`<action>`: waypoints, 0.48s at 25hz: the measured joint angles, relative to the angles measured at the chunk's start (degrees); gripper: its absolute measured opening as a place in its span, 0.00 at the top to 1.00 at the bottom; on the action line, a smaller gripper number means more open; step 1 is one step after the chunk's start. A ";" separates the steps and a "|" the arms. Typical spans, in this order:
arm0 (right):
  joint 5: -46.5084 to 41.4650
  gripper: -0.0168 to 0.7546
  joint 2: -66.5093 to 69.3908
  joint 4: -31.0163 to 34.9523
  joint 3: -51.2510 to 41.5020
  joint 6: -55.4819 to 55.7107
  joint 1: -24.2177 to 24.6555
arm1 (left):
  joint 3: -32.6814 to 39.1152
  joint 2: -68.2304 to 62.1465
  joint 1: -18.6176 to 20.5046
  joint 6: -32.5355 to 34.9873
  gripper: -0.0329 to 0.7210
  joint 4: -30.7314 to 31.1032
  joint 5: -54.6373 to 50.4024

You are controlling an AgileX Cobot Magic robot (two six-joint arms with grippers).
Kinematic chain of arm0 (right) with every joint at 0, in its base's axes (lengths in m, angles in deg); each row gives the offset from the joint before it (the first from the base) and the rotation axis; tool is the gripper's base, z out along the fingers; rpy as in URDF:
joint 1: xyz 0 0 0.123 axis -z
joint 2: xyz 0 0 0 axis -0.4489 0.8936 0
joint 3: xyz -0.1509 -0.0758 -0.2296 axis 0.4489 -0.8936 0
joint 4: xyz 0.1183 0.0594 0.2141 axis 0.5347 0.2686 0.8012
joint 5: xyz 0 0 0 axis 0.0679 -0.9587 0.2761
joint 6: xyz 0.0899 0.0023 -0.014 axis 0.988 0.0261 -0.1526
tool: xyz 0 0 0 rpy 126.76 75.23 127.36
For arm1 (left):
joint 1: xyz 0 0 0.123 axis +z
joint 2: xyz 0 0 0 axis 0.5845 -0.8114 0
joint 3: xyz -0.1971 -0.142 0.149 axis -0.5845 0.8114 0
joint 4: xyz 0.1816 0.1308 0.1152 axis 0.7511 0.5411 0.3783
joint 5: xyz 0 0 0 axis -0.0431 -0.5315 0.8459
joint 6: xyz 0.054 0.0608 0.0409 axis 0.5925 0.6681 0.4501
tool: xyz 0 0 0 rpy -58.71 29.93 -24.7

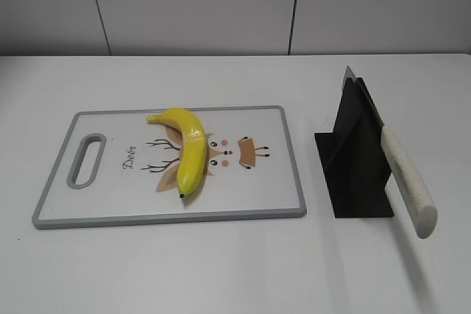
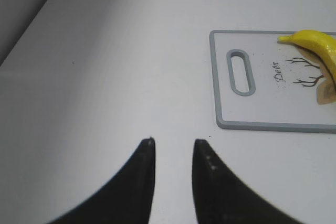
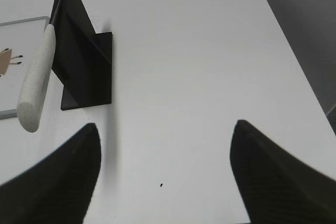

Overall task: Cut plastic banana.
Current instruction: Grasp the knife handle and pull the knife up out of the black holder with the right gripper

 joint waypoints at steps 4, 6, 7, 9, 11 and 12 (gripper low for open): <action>0.00 0.22 0.00 0.00 0.00 0.00 0.00 | 0.00 0.00 0.00 0.00 0.67 0.00 0.00; 0.00 0.22 0.00 0.00 0.00 0.00 0.00 | 0.00 0.00 0.00 0.00 0.67 0.00 0.00; 0.00 0.22 0.00 0.00 0.00 0.00 0.00 | 0.00 0.00 0.00 0.00 0.67 0.00 0.00; 0.00 0.22 0.00 0.00 0.00 0.00 0.00 | 0.00 0.00 0.00 0.00 0.67 0.00 0.00; 0.00 0.22 0.00 0.00 0.00 -0.04 0.00 | 0.00 0.00 0.00 0.00 0.67 0.00 0.00; 0.00 0.22 0.00 0.00 0.00 -0.04 0.00 | 0.00 0.00 0.00 0.00 0.67 0.00 0.00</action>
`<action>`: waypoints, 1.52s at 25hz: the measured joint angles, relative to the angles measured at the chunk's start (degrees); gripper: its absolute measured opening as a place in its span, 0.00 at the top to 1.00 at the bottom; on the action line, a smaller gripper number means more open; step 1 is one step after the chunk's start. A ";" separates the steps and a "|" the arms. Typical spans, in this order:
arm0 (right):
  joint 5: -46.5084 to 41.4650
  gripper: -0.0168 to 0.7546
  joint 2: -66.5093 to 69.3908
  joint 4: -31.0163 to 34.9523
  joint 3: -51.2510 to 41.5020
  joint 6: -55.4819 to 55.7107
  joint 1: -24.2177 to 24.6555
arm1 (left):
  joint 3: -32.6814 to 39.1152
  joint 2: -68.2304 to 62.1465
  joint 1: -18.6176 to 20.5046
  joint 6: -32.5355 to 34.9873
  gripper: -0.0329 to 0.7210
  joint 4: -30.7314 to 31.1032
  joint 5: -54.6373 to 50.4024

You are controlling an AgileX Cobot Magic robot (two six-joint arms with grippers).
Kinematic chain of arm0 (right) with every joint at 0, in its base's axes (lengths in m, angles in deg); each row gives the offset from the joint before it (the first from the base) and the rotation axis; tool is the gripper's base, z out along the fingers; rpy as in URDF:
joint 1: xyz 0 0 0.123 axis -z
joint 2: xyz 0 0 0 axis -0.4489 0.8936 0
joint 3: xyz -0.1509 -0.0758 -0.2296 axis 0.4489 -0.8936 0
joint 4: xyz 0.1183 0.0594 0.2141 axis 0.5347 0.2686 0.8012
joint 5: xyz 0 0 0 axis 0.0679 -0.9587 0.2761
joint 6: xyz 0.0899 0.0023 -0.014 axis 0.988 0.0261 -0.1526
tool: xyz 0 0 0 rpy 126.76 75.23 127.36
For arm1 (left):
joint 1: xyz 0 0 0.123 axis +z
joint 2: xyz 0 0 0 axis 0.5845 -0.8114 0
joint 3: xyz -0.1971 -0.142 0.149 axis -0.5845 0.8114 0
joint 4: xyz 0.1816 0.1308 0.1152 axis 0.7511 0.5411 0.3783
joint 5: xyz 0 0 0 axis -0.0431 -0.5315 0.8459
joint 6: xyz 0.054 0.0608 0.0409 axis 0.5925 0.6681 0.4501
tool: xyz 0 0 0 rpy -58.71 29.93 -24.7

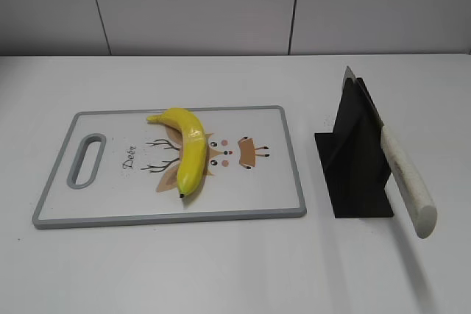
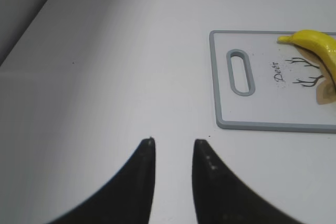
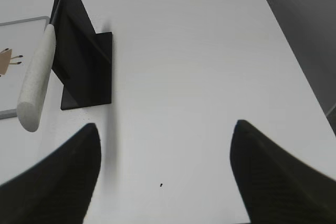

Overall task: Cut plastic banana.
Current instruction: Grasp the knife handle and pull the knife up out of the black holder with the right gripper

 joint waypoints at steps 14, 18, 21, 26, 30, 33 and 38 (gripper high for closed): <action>0.00 0.22 0.00 0.00 0.00 0.05 0.00 | 0.00 0.00 0.00 0.00 0.67 0.00 0.00; 0.00 0.22 0.00 0.00 0.00 0.02 0.00 | 0.00 0.00 0.00 0.00 0.67 0.00 0.00; 0.00 0.22 0.00 0.00 0.00 0.02 0.00 | 0.00 0.00 0.00 0.00 0.67 0.00 0.00; 0.00 0.22 0.00 0.00 0.00 -0.01 0.00 | 0.00 0.00 0.00 0.00 0.67 0.00 0.00; 0.00 0.22 0.00 0.00 0.00 -0.01 0.00 | 0.00 0.00 0.00 0.00 0.67 -0.12 0.00; 0.00 0.22 0.00 0.00 0.00 -0.01 0.00 | 0.00 0.00 0.00 0.00 0.67 -0.20 0.00; 0.00 0.22 0.00 0.00 0.00 0.05 0.00 | 0.00 0.00 0.00 0.00 0.63 0.02 0.00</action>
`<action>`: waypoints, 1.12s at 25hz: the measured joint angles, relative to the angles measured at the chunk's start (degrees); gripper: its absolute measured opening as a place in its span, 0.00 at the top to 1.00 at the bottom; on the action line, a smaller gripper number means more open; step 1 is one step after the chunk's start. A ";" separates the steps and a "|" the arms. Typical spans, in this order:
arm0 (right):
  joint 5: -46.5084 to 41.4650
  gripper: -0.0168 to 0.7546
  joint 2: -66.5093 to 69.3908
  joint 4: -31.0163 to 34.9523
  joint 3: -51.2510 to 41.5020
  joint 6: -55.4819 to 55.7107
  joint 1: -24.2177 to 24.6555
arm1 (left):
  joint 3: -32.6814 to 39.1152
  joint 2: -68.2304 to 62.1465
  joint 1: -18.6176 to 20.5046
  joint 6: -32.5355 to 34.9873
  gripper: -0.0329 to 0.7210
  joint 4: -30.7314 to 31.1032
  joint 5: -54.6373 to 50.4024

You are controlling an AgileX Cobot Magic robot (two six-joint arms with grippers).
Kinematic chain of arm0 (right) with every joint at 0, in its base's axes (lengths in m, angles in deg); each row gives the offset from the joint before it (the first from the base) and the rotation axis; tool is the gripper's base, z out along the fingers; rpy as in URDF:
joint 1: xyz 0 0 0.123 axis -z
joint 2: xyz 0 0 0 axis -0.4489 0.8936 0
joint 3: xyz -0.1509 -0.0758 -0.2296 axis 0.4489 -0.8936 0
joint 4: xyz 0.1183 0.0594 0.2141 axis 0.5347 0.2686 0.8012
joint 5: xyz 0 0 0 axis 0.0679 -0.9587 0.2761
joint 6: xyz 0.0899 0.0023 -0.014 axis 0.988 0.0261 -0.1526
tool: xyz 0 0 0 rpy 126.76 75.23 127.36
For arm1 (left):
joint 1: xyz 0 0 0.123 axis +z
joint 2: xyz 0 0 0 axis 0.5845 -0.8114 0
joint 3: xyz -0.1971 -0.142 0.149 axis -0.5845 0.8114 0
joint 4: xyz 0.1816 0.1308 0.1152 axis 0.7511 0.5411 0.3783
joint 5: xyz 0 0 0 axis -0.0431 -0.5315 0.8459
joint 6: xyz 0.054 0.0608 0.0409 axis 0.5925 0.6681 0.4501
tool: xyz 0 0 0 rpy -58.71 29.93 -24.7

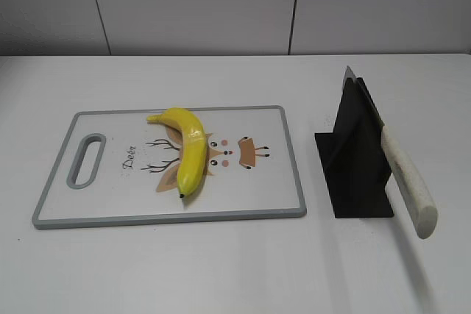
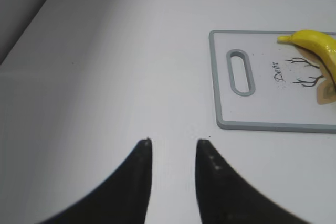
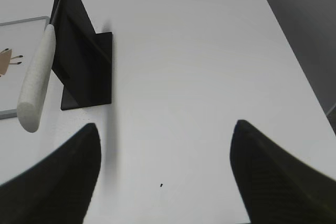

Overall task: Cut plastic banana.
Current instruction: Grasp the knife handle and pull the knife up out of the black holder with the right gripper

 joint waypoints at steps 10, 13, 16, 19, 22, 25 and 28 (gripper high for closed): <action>0.00 0.22 0.00 0.00 0.00 -0.05 0.00 | 0.00 0.00 0.00 0.00 0.11 1.43 0.00; 0.00 0.22 0.00 0.00 0.00 -0.05 0.00 | 0.00 0.00 0.00 0.00 0.12 1.38 0.00; 0.00 0.22 0.00 0.00 0.00 -0.05 0.00 | 0.00 0.00 0.00 0.00 0.16 1.38 0.00; 0.00 0.22 0.00 0.00 0.00 -0.05 0.00 | 0.00 0.00 0.00 0.00 0.18 1.38 0.00; 0.00 0.22 0.00 0.00 0.00 -0.05 0.00 | 0.00 0.00 0.00 0.00 0.19 1.38 0.00; 0.00 0.22 0.00 0.00 0.00 0.02 0.00 | 0.00 0.00 0.00 0.00 0.19 1.38 0.00; 0.00 0.22 0.00 0.00 0.00 0.02 0.00 | 0.00 0.00 0.00 0.00 0.19 1.38 0.00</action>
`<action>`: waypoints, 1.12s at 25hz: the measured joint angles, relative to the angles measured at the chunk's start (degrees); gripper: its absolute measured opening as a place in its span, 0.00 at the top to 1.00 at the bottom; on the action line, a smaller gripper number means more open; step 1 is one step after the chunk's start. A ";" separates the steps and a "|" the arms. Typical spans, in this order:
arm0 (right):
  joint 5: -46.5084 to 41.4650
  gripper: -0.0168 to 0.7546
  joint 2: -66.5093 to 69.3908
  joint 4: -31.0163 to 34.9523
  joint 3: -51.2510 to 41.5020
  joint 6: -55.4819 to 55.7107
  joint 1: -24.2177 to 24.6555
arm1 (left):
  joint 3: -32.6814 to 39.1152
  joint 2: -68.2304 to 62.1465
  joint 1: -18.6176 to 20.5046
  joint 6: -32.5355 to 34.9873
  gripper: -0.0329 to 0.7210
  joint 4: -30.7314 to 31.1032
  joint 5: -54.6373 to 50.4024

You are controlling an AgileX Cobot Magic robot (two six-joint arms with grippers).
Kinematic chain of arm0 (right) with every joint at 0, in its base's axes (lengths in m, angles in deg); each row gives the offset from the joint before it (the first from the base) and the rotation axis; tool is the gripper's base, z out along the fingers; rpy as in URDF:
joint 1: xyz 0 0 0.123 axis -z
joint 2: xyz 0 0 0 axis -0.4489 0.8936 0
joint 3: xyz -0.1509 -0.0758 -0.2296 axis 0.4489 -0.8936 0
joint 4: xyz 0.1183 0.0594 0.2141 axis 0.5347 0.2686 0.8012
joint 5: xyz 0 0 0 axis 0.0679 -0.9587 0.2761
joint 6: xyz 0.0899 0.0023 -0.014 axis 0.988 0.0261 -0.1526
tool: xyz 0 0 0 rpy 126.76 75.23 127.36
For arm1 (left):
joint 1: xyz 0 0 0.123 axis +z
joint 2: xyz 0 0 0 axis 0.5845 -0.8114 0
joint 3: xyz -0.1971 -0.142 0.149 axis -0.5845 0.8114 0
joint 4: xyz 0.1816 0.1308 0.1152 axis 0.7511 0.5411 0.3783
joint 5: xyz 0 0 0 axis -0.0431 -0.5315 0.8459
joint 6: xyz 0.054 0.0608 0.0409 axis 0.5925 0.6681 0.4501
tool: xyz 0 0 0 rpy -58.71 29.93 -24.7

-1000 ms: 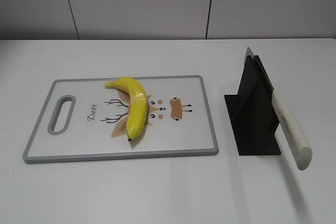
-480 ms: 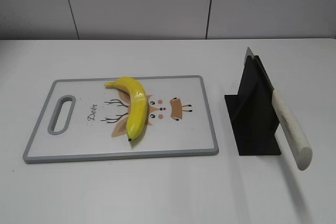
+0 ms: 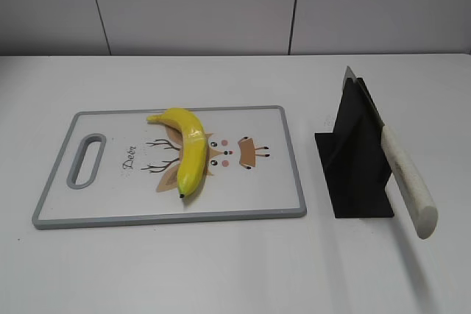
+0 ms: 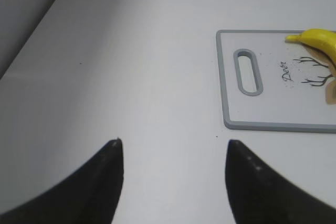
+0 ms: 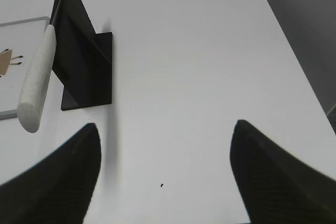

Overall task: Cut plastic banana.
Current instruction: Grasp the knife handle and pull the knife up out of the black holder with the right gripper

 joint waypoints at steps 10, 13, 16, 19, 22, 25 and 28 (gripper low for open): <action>0.00 0.22 0.00 0.00 0.00 -0.08 0.00 | 0.00 0.00 0.00 0.00 0.20 0.00 0.00; 0.00 0.22 0.00 0.00 0.00 -0.08 0.00 | 0.00 0.00 0.00 0.00 0.20 0.00 0.00; 0.00 0.22 0.00 -0.16 0.00 -0.08 0.00 | 0.00 0.00 0.00 0.00 0.20 0.00 0.00; -0.27 0.22 0.96 -0.22 0.42 -2.37 0.00 | 0.00 0.00 0.00 0.00 0.20 0.00 0.00; -1.34 0.22 4.17 -0.22 2.23 -4.78 0.00 | 0.00 0.00 0.00 0.00 0.20 0.00 0.00; -1.98 0.22 8.62 0.06 5.14 -5.74 0.00 | 0.00 0.00 0.00 0.00 0.20 0.00 0.00; -2.70 0.22 14.17 0.44 8.59 -5.97 0.00 | 0.00 0.00 0.00 0.00 0.20 0.00 0.00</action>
